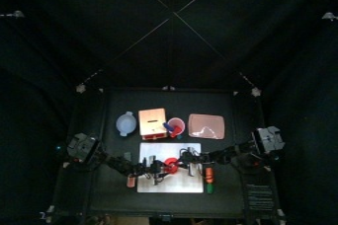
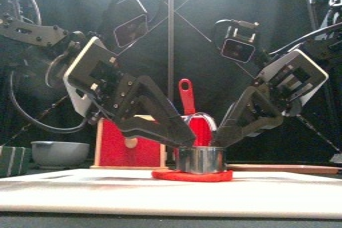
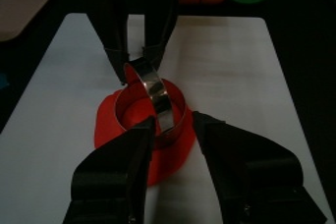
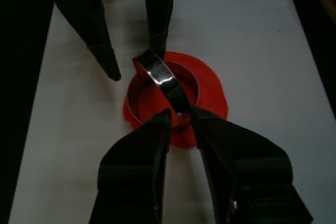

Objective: Get the cutter from the drawer then cut the dough then place the extra dough in the bowl
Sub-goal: Cut the dough

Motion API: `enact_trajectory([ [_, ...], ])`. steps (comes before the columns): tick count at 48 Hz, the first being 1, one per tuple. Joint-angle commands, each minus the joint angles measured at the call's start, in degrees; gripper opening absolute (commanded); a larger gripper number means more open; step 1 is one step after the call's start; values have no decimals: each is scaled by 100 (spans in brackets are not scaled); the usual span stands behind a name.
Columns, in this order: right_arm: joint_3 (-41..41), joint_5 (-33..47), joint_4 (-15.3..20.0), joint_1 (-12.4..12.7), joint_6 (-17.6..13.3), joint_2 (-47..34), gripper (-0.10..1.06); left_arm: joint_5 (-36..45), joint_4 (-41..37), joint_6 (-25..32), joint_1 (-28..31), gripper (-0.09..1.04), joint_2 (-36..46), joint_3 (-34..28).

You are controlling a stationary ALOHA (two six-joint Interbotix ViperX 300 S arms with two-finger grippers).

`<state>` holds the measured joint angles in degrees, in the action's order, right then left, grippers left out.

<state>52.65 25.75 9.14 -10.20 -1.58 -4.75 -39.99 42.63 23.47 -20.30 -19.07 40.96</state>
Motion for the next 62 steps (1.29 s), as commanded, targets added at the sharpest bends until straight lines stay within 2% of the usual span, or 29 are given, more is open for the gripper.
enact_trajectory([
  [1, -62, 18, -44, -18, 9, 237, 65, -26, 9, 18, 97, 78, 167, -18],
  [40, -97, 9, -123, -35, 0, 492, 65, -53, -237, 35, 70, 78, 510, -9],
  [62, -141, -53, -211, -44, 9, 492, 65, 0, -220, 18, -18, 76, 738, 334],
])
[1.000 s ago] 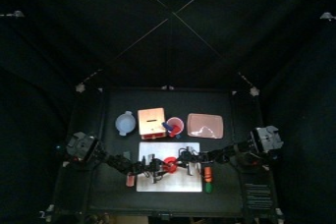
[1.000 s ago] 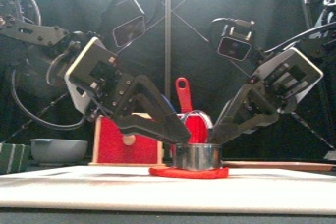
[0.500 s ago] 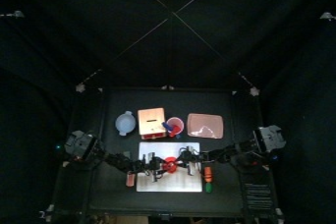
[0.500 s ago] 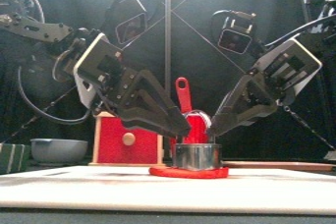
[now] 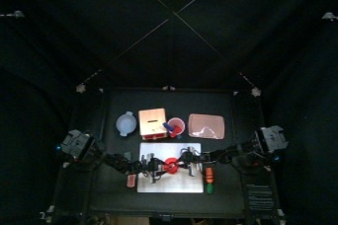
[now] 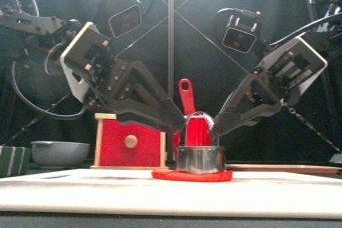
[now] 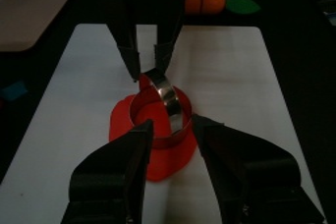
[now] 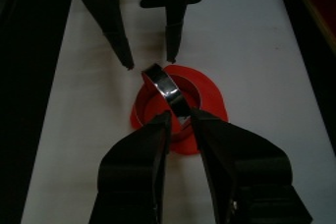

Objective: Get the cutter from the drawer then cut the dough then place the extra dough in the bowl
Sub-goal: Cut the dough

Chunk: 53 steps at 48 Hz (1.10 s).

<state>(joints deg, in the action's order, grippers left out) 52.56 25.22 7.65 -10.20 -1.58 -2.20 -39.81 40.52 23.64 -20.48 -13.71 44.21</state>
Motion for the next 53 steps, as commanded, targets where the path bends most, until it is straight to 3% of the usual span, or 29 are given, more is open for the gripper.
enact_trajectory([
  [1, -141, 0, -70, -44, 9, 237, 65, -18, 0, 0, 0, 76, 202, 26],
  [22, -255, -308, -264, -9, 0, 149, 65, -9, 132, -9, 18, 66, 35, 97],
  [53, -149, -325, -220, 202, -53, 141, 65, 202, 114, 9, 123, 65, -334, -229],
])
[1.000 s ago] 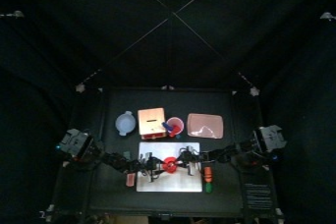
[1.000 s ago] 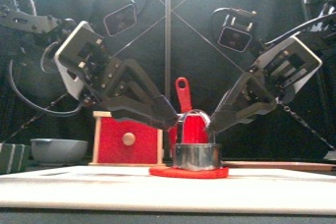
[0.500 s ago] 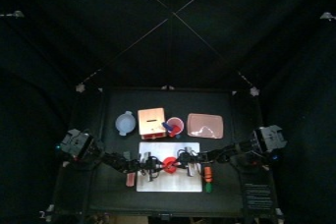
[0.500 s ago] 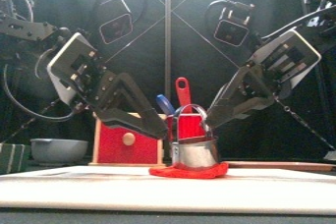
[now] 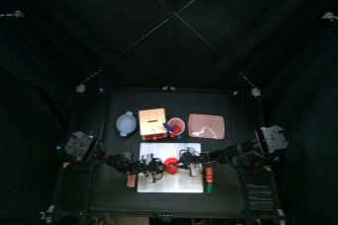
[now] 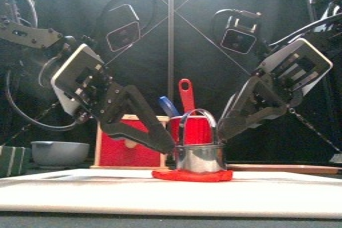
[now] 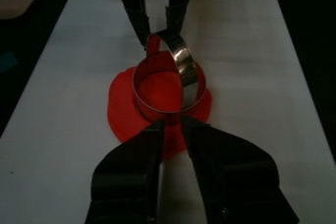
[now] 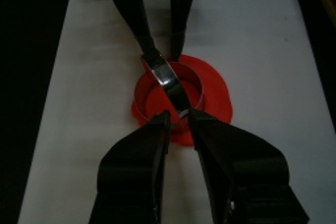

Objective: Get the cutter from the drawer then cut the dough then place the extra dough in the bowl
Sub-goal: Cut the dough

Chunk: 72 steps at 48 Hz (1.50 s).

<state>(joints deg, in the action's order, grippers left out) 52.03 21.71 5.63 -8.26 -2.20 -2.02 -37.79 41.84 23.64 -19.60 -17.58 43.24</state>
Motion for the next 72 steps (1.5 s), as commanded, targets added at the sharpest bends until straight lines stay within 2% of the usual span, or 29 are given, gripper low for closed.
enact_trajectory([
  [1, -97, 26, -18, 9, 9, 123, 65, 0, -18, 9, 44, 65, 53, -132],
  [20, -53, 26, -18, 97, 44, 176, 77, 18, 0, 9, 44, 65, 62, -97],
  [30, -97, 26, -97, 105, 79, 316, 77, 132, 0, 0, 44, 65, 62, -88],
  [56, -404, 26, -369, 149, 62, 53, 77, 229, 0, 0, 167, 65, -18, -132],
  [72, -448, 26, -387, 132, 35, -44, 76, 229, 0, 0, 167, 63, -18, -132],
])
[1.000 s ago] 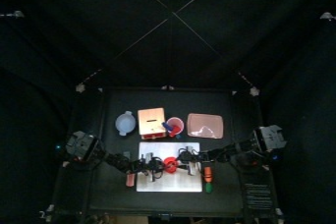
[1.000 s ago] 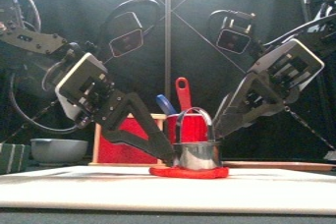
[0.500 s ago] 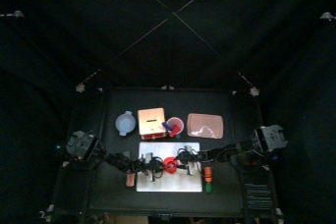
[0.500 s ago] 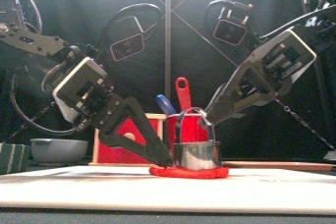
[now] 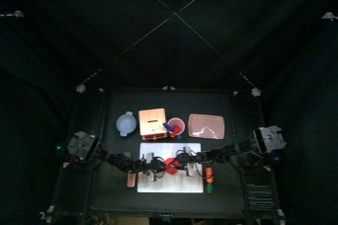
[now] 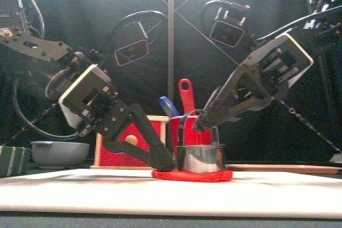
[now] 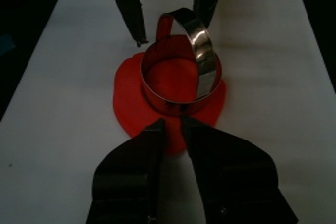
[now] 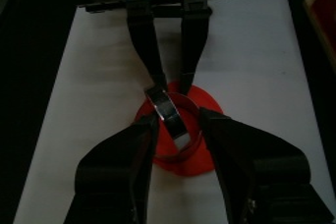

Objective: Get the cutter from the drawer then cut the dough then place the extra dough in the bowl
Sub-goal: Cut the dough

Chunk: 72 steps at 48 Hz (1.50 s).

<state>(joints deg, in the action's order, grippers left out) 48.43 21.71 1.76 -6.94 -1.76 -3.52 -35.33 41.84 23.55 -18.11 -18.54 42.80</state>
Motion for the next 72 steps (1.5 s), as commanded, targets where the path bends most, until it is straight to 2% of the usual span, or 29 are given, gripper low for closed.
enact_trajectory([
  [1, -88, 26, 0, -9, 0, 105, 76, -18, 0, 9, 18, 63, 70, -79],
  [9, -88, 26, 0, 0, 18, 114, 76, -9, 0, 9, 26, 58, 62, -79],
  [27, -88, 26, -53, -9, 35, 97, 75, 123, 26, 0, 35, 57, 62, -79],
  [41, -132, 26, -62, -9, 26, 70, 60, 211, 26, 0, 62, 57, 62, -88],
  [46, -132, 26, -62, -9, 26, 88, 59, 211, 26, 0, 70, 57, 53, -88],
  [63, 18, 18, -105, 26, 26, 606, 58, 211, 26, 0, 79, 57, 62, -88],
  [72, 220, 18, -105, 141, 26, 984, 58, 211, 26, 0, 79, 57, 62, -88],
])
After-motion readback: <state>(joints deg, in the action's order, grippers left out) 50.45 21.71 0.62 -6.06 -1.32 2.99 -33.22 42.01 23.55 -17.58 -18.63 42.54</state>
